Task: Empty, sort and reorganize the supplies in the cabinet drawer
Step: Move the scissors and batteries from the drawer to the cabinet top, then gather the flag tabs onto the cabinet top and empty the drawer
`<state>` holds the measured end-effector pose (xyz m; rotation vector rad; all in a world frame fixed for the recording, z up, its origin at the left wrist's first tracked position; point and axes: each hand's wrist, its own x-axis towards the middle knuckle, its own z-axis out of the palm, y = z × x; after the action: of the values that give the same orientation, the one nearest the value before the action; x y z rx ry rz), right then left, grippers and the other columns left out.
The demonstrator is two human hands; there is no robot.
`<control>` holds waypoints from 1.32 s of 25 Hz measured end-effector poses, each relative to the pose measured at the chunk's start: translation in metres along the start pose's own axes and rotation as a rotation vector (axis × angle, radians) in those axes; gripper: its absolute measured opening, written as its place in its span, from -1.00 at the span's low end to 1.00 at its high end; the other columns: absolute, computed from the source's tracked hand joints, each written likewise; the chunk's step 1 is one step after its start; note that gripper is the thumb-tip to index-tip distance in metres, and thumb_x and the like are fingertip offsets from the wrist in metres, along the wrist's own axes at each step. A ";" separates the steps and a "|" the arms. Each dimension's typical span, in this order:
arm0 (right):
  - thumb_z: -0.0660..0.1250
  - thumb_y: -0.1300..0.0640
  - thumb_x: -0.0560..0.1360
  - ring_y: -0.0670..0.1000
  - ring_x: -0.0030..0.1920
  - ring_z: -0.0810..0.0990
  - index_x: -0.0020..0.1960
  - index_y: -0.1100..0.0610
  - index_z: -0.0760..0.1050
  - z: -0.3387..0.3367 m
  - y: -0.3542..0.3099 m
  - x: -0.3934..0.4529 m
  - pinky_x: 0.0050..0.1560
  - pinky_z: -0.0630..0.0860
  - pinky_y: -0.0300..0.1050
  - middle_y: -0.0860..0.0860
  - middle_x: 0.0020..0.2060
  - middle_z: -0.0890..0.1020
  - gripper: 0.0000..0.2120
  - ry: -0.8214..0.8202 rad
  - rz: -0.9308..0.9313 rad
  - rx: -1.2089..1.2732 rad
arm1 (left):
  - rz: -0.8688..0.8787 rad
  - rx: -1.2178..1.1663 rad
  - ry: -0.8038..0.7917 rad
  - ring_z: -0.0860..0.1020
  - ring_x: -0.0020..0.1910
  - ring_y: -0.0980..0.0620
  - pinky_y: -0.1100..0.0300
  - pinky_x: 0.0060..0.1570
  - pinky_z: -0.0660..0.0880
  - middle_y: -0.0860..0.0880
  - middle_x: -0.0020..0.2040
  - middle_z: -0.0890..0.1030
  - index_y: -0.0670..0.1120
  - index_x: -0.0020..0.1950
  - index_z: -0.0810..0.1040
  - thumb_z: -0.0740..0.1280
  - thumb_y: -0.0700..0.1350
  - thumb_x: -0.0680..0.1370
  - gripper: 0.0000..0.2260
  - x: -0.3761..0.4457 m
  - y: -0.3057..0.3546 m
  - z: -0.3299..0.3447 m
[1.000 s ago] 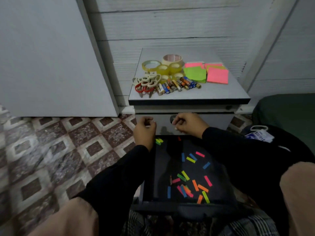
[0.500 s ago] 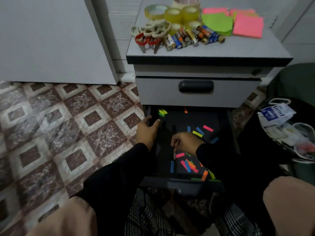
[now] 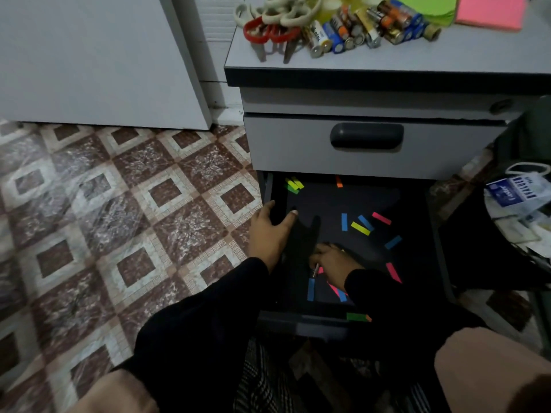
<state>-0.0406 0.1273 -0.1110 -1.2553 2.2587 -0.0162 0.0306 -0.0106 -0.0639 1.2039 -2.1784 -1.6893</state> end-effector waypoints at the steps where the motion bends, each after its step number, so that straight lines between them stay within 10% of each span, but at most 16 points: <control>1: 0.14 0.31 0.54 0.08 0.33 0.32 0.22 0.15 0.49 0.001 0.000 0.001 0.32 0.25 -0.17 0.05 0.27 0.41 -0.69 0.004 0.002 -0.010 | -0.002 0.006 0.002 0.40 0.34 -0.07 -0.05 0.31 0.41 -0.10 0.41 0.36 -0.02 0.43 0.32 0.35 0.10 0.49 -0.44 0.000 0.000 0.000; 23: 0.34 0.31 0.43 0.00 -0.17 0.50 -0.13 0.13 0.51 -0.160 -0.014 -0.079 -0.10 0.43 -0.18 -0.06 -0.37 0.45 -0.90 0.455 0.249 0.463 | 0.217 -0.050 -0.035 0.41 0.33 -0.04 0.13 0.35 0.34 -0.08 0.39 0.40 -0.07 0.41 0.34 0.34 0.10 0.51 -0.47 -0.052 0.102 -0.030; 33: 0.33 0.32 0.42 0.08 -0.05 0.55 -0.19 0.14 0.49 -0.273 -0.024 -0.113 -0.05 0.45 -0.15 0.13 -0.08 0.63 -0.90 0.691 0.251 0.450 | 0.348 -0.089 -0.043 0.47 0.23 -0.01 0.19 0.15 0.39 -0.09 0.31 0.48 -0.07 0.38 0.37 0.31 0.16 0.51 -0.49 -0.061 0.199 -0.050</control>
<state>-0.1024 0.1358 0.1785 -0.7818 2.7395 -0.9372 -0.0007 0.0020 0.1476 0.7199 -2.1552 -1.6530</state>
